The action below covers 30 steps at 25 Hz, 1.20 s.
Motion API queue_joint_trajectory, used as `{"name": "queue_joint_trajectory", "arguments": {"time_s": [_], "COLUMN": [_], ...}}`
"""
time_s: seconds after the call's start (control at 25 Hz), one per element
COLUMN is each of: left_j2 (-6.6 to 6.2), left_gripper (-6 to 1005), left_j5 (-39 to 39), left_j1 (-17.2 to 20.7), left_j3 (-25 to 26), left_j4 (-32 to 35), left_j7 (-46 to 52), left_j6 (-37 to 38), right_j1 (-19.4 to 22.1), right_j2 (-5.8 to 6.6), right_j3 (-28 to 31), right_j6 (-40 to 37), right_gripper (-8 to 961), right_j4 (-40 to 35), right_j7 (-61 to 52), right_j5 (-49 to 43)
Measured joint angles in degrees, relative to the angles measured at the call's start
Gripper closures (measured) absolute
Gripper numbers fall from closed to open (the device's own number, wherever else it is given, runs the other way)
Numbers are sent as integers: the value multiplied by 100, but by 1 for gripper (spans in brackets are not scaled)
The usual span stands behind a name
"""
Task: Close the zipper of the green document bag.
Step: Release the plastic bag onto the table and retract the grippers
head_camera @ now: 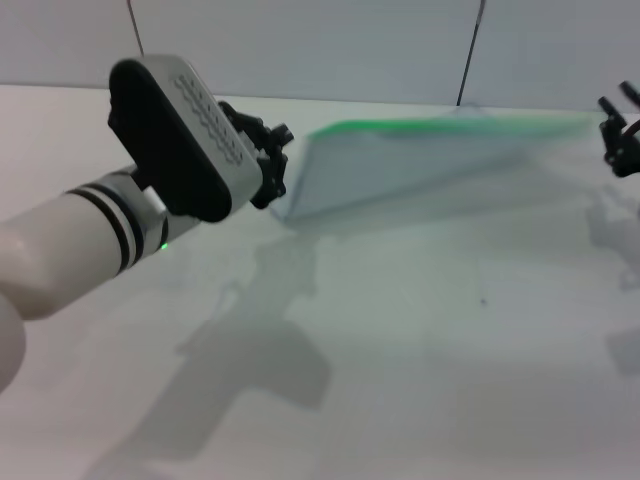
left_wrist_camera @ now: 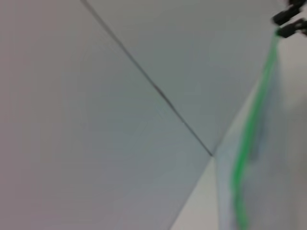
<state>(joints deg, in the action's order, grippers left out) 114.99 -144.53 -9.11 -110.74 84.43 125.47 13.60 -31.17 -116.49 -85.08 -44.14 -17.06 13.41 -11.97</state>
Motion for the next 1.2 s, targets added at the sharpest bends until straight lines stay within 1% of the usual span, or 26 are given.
{"name": "queue_joint_trajectory", "arguments": {"time_s": [0.12, 0.24, 0.32, 0.36, 0.48, 0.56, 0.6, 0.64, 0.68, 0.76, 0.8, 0.88, 0.92, 1.0, 1.08, 1.2], "left_j2": [117, 122, 122, 125, 117, 105, 104, 104, 106, 109, 109, 104, 100, 102, 113, 122], "left_gripper": [946, 940, 937, 898, 780, 709, 677, 646, 614, 550, 550, 551, 551, 551, 551, 550], "left_j5": [12, 137, 286, 395, 846, 1138, 1342, 1342, 1391, 1419, 1406, 1333, 1314, 1290, 1297, 1328], "left_j1": [-70, -160, -209, -221, -280, -358, -446, -446, -481, -500, -495, -489, -508, -609, -735, -834], "left_j3": [168, 195, 241, 278, 335, 339, 313, 313, 267, 85, -31, -421, -562, -903, -1100, -1224], "left_j4": [-100, -251, -367, -421, -551, -687, -887, -887, -994, -1198, -1299, -1646, -1808, -2313, -2733, -3077], "left_j7": [12, 112, 188, 238, 407, 485, 568, 568, 637, 856, 976, 1313, 1395, 1548, 1657, 1952], "left_j6": [-63, -258, -425, -548, -1043, -1403, -1743, -1743, -1943, -2495, -2833, -3951, -4350, -5351, -5903, -6205], "right_j1": [25, 140, 238, 273, 353, 370, 372, 373, 373, 399, 427, 485, 511, 560, 627, 672], "right_j2": [-40, -69, -80, -85, -117, -148, -166, -178, -189, -206, -212, -213, -213, -213, -215, -216], "right_j3": [325, 490, 477, 454, 316, 252, 222, 179, 131, -103, -243, -558, -747, -1059, -1396, -1995], "right_j6": [-184, -805, -1270, -1428, -1780, -1871, -1898, -1934, -1976, -2151, -2233, -2324, -2341, -2369, -2398, -2375], "right_gripper": [836, 834, 675, 595, 540, 503, 500, 498, 495, 490, 487, 486, 486, 485, 485, 484], "right_j4": [-5, -9, -19, -22, -26, -26, -26, -26, -24, -8, -1, 3, 11, 12, -22, -60], "right_j7": [-300, -1017, -1499, -1645, -1839, -1841, -1841, -1846, -1853, -1843, -1828, -1778, -1706, -1530, -1337, -1128], "right_j5": [7, 10, 102, 169, 363, 394, 415, 461, 517, 817, 984, 1352, 1587, 1984, 2411, 3183]}}
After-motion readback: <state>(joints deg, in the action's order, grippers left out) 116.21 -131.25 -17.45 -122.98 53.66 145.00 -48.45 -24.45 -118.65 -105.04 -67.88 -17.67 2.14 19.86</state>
